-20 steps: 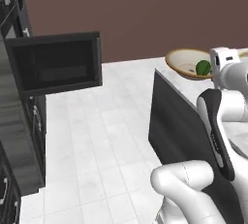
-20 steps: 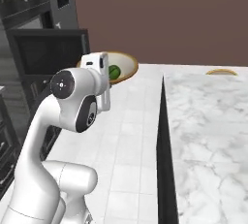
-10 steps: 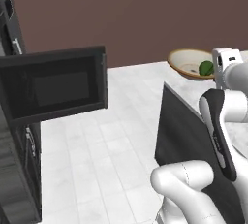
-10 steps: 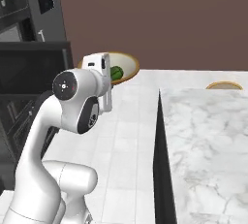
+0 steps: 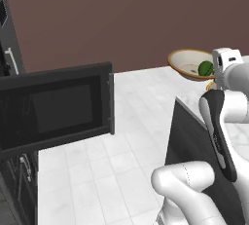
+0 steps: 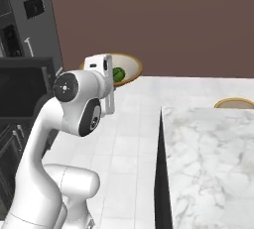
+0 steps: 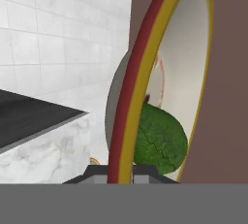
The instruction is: Pick the avocado from the sink and place it in the bowl. Then pick the bowl and place it in the microwave. Then close the microwave door and press the start button.
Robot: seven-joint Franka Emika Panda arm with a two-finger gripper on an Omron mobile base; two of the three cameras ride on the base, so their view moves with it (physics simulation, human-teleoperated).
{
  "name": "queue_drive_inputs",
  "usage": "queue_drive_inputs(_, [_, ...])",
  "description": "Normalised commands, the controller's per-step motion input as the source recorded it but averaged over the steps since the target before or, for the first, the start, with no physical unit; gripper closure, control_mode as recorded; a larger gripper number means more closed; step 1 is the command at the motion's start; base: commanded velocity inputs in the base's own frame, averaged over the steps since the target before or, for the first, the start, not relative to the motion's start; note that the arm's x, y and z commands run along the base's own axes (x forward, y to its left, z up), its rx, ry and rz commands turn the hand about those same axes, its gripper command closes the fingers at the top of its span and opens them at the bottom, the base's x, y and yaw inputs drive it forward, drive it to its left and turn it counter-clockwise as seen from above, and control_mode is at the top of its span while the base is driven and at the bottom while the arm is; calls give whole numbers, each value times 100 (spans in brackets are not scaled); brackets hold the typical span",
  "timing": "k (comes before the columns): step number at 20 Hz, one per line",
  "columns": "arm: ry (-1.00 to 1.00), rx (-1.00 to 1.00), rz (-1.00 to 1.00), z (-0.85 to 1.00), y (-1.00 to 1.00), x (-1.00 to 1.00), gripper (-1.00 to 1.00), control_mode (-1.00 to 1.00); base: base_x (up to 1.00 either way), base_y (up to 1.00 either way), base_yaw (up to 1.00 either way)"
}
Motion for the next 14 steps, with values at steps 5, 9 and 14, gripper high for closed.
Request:
queue_drive_inputs(5, [0, 0, 0, 0, 0, 0, 100, 100, 59, -39, 0])
queue_drive_inputs(9, [0, 0, 0, 0, 0, 0, 100, 100, 63, -18, 0])
queue_drive_inputs(14, [0, 0, 0, 0, 0, 0, 100, 100, 88, 0, 0])
